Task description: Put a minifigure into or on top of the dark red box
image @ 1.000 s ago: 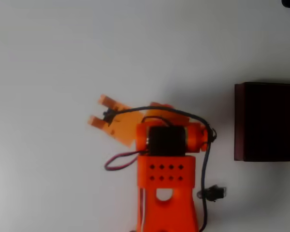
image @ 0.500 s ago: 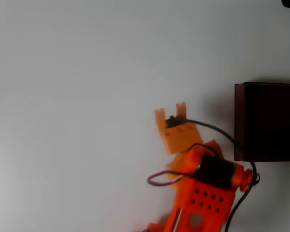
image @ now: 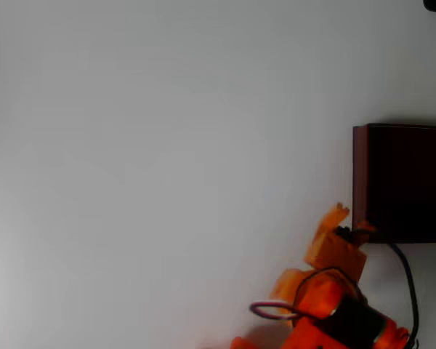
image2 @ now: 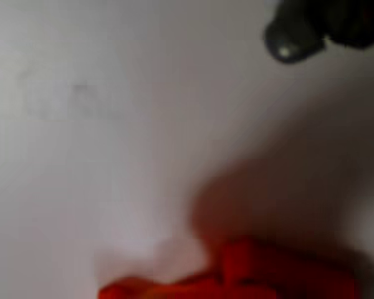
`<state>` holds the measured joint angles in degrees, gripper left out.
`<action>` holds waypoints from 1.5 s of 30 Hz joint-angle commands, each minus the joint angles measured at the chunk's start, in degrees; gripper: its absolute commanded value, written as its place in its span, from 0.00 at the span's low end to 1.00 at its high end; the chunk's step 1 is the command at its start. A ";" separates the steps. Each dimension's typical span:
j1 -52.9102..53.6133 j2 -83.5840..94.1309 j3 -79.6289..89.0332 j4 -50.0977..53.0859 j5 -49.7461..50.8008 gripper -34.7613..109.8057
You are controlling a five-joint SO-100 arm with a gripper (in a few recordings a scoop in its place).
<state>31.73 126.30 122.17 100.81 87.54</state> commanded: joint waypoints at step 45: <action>7.56 9.67 26.46 -27.33 39.64 0.36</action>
<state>39.20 136.58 149.59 73.04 127.35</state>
